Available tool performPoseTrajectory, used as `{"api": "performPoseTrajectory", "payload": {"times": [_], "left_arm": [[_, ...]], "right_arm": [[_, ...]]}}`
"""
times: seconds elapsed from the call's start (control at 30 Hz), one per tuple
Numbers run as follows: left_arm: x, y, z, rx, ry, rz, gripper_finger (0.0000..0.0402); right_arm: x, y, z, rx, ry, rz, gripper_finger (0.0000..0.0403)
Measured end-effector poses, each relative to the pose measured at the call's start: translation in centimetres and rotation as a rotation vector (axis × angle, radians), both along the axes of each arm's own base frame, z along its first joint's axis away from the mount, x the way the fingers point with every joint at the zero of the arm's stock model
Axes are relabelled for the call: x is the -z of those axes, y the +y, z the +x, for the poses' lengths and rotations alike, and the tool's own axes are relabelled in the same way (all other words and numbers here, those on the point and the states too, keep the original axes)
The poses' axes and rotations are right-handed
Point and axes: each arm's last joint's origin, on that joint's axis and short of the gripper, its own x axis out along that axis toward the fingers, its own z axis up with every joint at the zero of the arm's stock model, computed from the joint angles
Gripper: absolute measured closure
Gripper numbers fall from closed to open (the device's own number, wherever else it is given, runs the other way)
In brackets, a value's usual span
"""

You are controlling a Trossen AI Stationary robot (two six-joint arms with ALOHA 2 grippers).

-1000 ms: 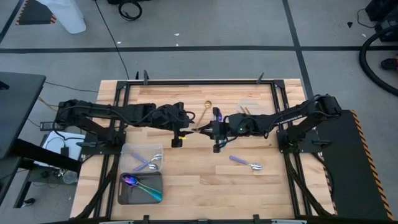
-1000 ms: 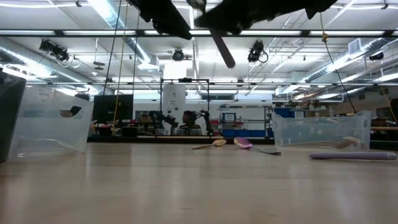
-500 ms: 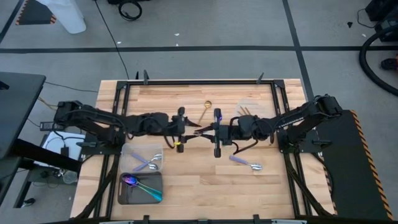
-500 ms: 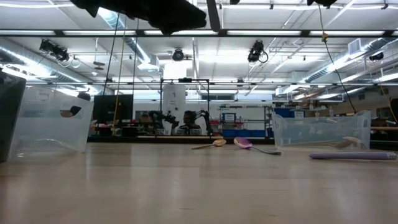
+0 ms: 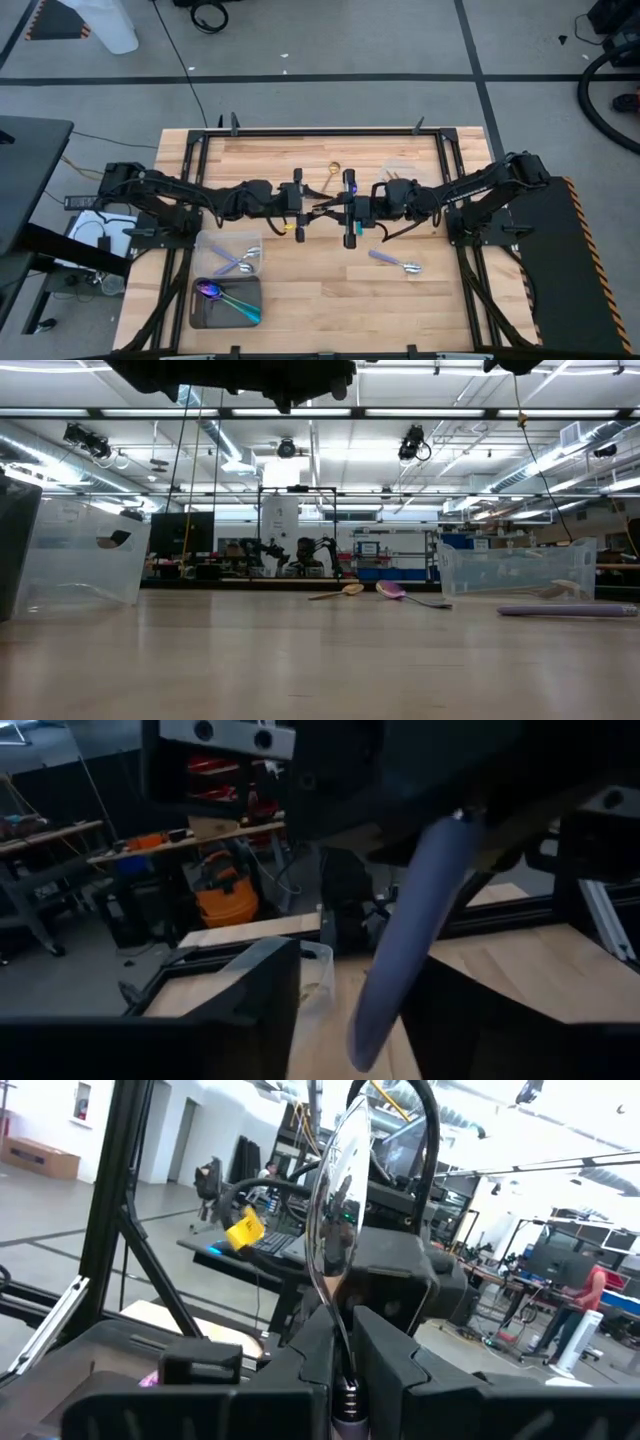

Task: Sort silverware by color (type)
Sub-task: Put the purple spoon into the bottom transparent bin

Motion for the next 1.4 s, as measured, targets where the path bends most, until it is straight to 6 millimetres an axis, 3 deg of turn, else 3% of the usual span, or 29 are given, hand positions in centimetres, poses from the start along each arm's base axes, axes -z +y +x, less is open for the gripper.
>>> {"api": "performPoseTrajectory", "payload": {"times": [0.27,0.43,0.6,0.8,0.97,1.17,1.4], "left_arm": [[0.3,-0.1,0.1,0.002,0.022,0.004,0.0364],[0.5,-0.1,0.0,0.004,0.041,-0.038,0.0366],[0.3,-0.1,-0.5,0.002,0.086,-0.065,0.0366],[-0.2,-0.4,-2.1,-0.002,0.192,-0.11,0.0366],[-0.4,-0.9,-4.1,-0.004,0.332,-0.168,0.0366],[-0.6,-1.3,-6.8,-0.021,0.486,-0.269,0.0366],[0.3,-1.8,-10.0,-0.029,0.75,-0.46,0.0366]], "right_arm": [[0.0,-0.1,0.0,0.011,-0.004,-0.003,0.0365],[0.3,-0.3,0.1,0.025,0.033,0.054,0.0343],[1.0,-0.3,0.1,0.037,0.106,0.059,0.0283],[1.4,0.0,-0.1,0.038,0.179,0.072,0.0204],[2.6,-0.1,-0.2,0.055,0.302,0.088,0.0162],[3.8,-0.2,-0.5,0.103,0.42,0.119,0.0153],[5.9,-0.5,-1.2,0.181,0.46,0.165,0.0168]]}}
